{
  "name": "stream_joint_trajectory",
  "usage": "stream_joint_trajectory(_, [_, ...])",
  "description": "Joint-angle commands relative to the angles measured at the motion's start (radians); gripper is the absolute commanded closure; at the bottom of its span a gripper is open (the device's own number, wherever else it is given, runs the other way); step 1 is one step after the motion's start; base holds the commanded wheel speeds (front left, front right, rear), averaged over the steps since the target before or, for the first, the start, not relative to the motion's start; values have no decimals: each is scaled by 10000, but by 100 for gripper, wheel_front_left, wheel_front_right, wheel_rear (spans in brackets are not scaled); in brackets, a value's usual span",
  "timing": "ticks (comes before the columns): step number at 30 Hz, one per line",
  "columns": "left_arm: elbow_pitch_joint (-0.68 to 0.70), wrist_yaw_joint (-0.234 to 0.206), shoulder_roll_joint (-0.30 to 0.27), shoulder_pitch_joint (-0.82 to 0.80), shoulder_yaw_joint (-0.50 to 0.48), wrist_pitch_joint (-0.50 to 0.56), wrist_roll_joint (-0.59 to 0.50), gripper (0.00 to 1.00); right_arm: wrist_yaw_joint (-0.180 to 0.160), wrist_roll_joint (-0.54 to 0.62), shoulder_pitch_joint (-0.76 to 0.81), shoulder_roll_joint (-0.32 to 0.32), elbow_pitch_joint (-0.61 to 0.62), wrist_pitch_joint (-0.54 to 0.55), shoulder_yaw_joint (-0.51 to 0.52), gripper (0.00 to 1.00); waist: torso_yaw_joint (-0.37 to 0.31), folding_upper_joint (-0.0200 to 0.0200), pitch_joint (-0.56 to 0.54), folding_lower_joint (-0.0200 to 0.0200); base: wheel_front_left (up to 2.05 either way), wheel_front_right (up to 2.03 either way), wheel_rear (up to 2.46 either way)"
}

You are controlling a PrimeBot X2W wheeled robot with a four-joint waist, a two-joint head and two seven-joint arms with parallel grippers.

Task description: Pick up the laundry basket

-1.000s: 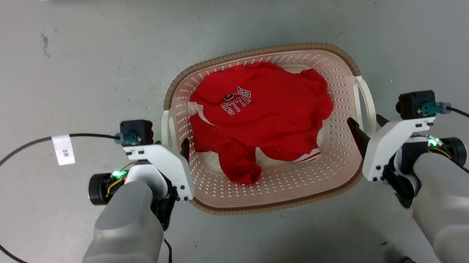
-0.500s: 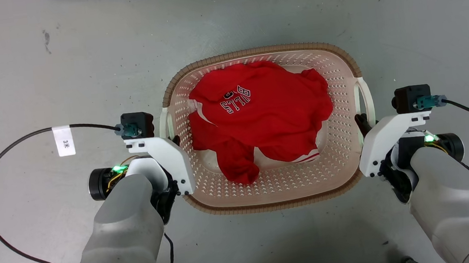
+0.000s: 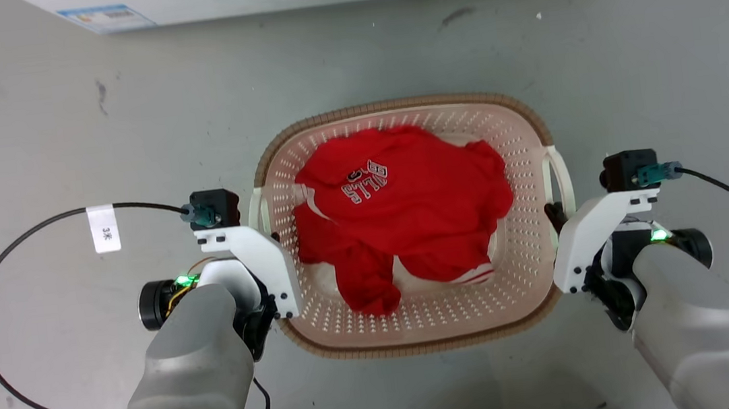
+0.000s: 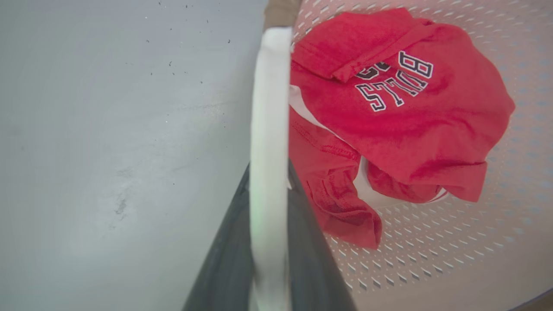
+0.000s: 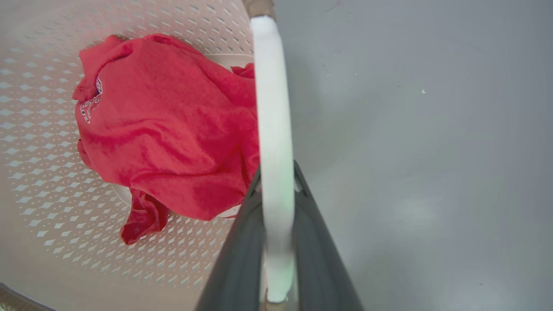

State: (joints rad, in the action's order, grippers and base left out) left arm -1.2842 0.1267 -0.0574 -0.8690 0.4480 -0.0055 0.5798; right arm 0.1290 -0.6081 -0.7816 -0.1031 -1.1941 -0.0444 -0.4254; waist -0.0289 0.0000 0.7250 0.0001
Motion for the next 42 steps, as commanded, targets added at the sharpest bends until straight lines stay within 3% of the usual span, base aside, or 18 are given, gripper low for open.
stream_joint_trajectory(1, [37, 61, 135, 158, 103, 132, 134, 100, 33, -294, 199, 197, 224, 240, -209, 100, -6, 0, -509, -1, 0, 0, 0])
stream_joint_trajectory(23, [676, 83, -144, 881, 1216, 3240, 1572, 100, 76, -2275, 497, -529, 668, 3235, -1811, 100, 129, 0, -4435, -1, 0, 0, 0])
stream_joint_trajectory(31, [736, 77, -375, 570, 1448, 4288, 2020, 100, 69, -2771, 215, -728, 320, 4385, -1913, 100, 190, 0, -5340, -1, 0, 0, 0])
stream_joint_trajectory(42, [471, 58, -551, 404, 1686, 5329, 2338, 100, 64, -3186, -38, -495, -351, 5888, -1950, 100, 149, 0, -6322, -1, 0, 0, 0])
